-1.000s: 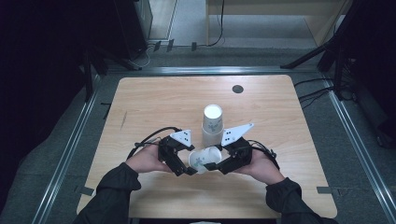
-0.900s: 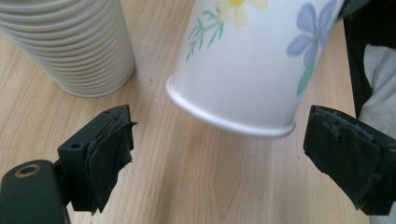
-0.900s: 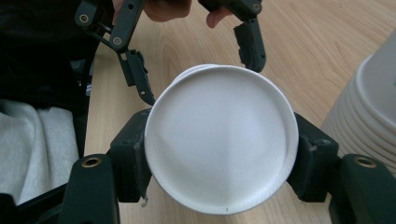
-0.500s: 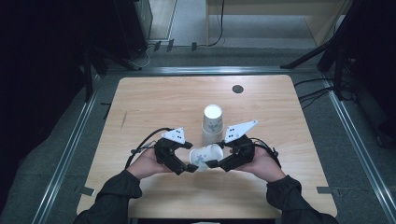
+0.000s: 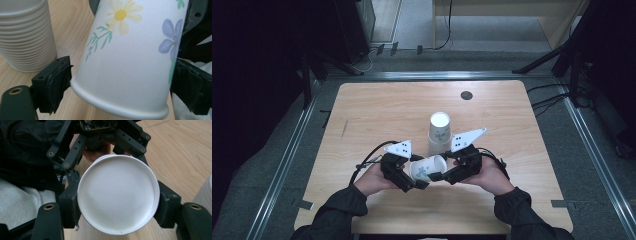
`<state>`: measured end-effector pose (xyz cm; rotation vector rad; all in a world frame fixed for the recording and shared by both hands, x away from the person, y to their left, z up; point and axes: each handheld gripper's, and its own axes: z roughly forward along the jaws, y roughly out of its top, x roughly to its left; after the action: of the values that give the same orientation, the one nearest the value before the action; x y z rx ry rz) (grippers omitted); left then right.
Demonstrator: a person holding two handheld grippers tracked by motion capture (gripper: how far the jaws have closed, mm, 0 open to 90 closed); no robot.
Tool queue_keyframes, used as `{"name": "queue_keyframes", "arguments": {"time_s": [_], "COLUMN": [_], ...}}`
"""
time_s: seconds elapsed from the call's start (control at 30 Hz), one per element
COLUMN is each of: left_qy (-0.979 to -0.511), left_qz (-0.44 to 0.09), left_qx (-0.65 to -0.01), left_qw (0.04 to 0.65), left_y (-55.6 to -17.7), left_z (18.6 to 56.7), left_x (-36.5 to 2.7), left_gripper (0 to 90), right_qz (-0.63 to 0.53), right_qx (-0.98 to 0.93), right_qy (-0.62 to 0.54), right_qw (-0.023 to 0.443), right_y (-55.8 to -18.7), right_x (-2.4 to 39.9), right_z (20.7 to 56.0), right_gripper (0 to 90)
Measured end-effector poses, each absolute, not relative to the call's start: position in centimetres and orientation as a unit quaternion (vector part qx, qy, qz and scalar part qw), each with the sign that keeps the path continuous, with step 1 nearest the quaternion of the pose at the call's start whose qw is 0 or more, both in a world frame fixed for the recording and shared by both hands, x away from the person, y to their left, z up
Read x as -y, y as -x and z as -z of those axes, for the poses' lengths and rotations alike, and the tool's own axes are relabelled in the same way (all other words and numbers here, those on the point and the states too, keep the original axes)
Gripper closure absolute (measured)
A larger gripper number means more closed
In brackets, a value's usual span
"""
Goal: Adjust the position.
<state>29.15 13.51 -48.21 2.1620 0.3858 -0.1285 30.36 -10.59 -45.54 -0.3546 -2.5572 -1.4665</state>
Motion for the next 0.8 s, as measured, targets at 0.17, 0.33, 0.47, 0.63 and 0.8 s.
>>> {"name": "queue_keyframes", "arguments": {"time_s": [0.17, 0.33, 0.47, 0.63, 0.8], "left_qy": [-0.876, -0.877, -0.883, -0.886, -0.893], "left_qz": [0.048, 0.051, 0.060, 0.060, 0.046], "left_qx": [-0.157, -0.153, -0.154, -0.149, -0.170], "left_qw": [0.453, 0.452, 0.439, 0.436, 0.414], "left_y": [-29.2, -29.1, -29.1, -29.1, -29.3], "left_z": [48.2, 48.0, 48.0, 47.7, 47.2], "left_x": [-13.5, -13.7, -13.6, -13.8, -14.1], "left_gripper": [15.5, 21.7, 23.3, 24.2, 23.5], "right_qz": [0.489, 0.490, 0.484, 0.486, 0.487], "right_qx": [0.859, 0.859, 0.862, 0.862, 0.863], "right_qy": [0.120, 0.122, 0.118, 0.112, 0.108], "right_qw": [0.090, 0.088, 0.092, 0.085, 0.078], "right_y": [-30.5, -30.4, -30.3, -30.1, -30.0], "right_x": [10.5, 10.5, 10.4, 10.2, 10.2], "right_z": [45.7, 45.6, 45.7, 45.7, 45.7], "right_gripper": [34.5, 34.7, 34.6, 34.1, 19.6]}}
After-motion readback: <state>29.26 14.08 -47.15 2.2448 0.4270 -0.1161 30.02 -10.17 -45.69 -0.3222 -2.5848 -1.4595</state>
